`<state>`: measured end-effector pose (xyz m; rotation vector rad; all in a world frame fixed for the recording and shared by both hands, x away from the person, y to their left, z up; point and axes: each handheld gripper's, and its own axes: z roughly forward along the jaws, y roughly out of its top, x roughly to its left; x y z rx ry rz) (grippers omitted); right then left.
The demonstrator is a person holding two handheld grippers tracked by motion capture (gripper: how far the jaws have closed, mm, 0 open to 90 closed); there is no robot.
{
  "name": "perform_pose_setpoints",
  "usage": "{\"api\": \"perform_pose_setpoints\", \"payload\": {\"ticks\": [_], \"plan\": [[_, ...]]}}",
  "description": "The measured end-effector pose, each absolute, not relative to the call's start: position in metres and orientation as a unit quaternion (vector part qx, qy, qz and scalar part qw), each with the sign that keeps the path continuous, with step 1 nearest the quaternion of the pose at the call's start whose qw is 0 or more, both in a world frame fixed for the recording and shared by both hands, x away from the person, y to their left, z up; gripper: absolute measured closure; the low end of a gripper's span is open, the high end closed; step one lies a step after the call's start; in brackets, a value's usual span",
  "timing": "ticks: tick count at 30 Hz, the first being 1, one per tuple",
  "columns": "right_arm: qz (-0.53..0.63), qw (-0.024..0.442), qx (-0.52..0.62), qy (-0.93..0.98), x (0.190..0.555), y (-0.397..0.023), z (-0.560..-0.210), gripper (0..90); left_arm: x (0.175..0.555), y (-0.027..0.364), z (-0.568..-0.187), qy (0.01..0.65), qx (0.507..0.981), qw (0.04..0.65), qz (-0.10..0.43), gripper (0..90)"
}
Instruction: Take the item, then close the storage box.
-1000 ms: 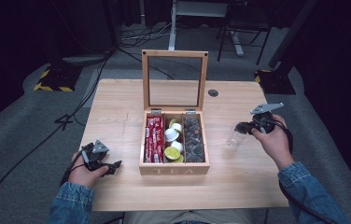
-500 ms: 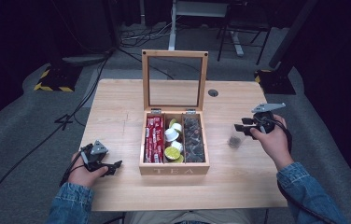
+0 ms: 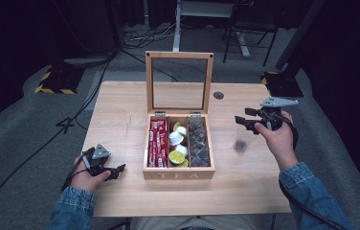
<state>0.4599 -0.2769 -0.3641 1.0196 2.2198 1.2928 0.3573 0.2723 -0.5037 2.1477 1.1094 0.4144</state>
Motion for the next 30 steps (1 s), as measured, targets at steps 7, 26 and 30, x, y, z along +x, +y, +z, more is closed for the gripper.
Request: {"api": "perform_pose_setpoints", "payload": {"ticks": [7,26,30], "plan": [[0.471,0.201,0.347,0.785,0.468,-0.264,-0.339,36.7,0.36,0.272,-0.504,0.43,0.822,0.337,0.161,17.7],[0.5,0.204,0.334,0.773,0.528,-0.216,-0.298,33.5,0.361,0.266,-0.504,0.462,0.804,0.329,0.177,18.4],[0.498,0.208,0.339,0.771,0.547,-0.207,-0.295,33.7,0.361,0.265,-0.504,0.463,0.804,0.329,0.177,18.3]]}}
